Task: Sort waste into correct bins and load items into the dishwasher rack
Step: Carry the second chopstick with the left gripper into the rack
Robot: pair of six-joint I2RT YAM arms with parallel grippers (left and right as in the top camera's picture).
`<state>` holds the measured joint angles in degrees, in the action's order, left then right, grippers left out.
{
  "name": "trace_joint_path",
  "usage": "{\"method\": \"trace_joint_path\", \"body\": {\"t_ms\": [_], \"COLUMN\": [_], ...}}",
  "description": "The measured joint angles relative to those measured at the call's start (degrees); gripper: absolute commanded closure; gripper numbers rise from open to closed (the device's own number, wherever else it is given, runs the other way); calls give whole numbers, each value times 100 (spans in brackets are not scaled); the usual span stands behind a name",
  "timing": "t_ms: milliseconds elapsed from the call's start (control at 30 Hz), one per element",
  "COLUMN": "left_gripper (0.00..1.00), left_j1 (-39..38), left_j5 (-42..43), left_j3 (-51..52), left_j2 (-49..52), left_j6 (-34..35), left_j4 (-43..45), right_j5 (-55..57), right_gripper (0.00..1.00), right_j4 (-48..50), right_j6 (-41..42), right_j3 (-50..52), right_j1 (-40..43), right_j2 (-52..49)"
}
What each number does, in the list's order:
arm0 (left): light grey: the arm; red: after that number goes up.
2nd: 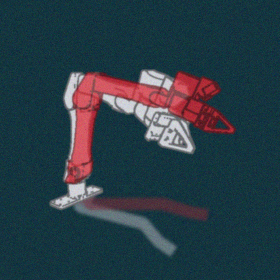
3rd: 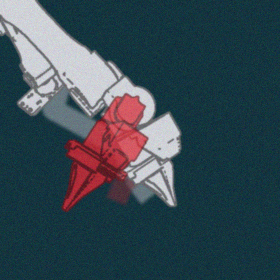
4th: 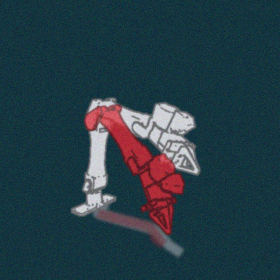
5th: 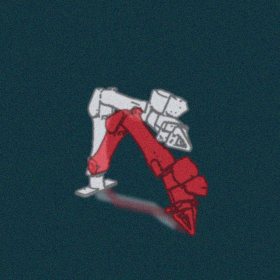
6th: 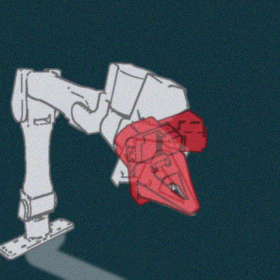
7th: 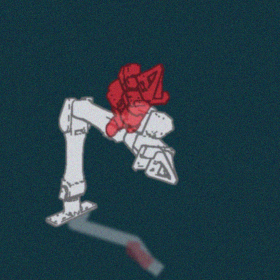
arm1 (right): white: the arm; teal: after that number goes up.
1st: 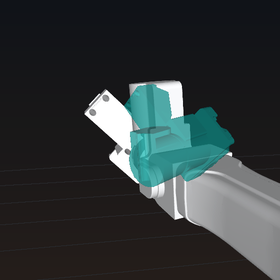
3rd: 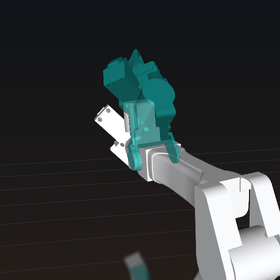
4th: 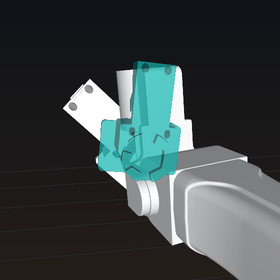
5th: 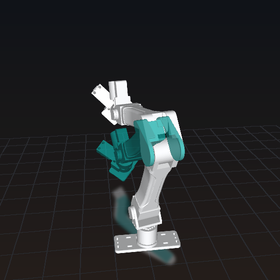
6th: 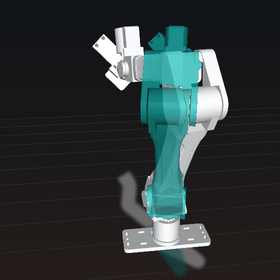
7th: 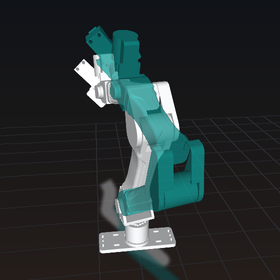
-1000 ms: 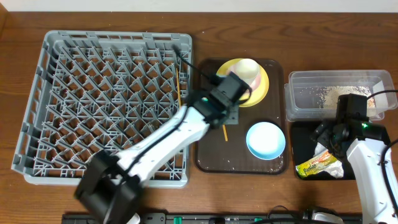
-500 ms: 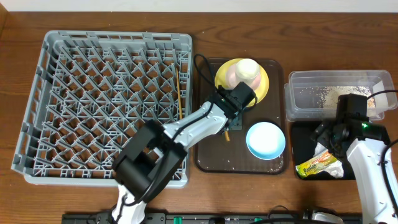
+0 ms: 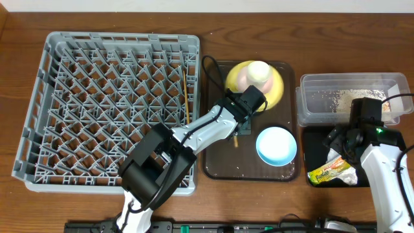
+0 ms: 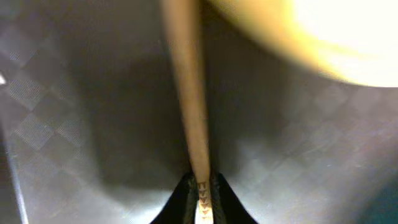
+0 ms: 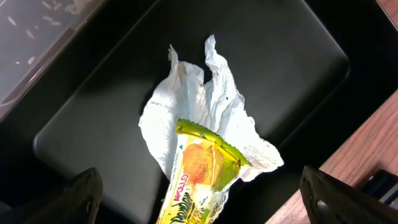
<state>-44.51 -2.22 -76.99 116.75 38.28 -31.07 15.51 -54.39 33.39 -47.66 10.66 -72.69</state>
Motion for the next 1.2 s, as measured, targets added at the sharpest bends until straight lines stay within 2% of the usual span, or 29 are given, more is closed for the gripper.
{"method": "trace_joint_path", "body": {"t_ms": [367, 700, 867, 1200], "left_gripper": [94, 93, 92, 91], "left_j1": [-13, -13, 0, 695], "left_j5": [-684, -990, -1543, -2046], "left_j3": [-2, 15, 15, 15], "left_j2": [-251, -2181, -2981, -2994], "left_j6": [-39, -319, -575, -748], "left_j4": [-664, -802, -1174, -2087], "right_j5": [0, 0, 2, 0], "right_gripper": [1, 1, 1, 1], "right_j4": [-2, 0, 0, 0], "right_j6": [0, 0, 0, 0], "right_j3": [0, 0, 0, -2], "right_j1": [0, 0, 0, 0], "right_j2": [0, 0, 0, 0]}}
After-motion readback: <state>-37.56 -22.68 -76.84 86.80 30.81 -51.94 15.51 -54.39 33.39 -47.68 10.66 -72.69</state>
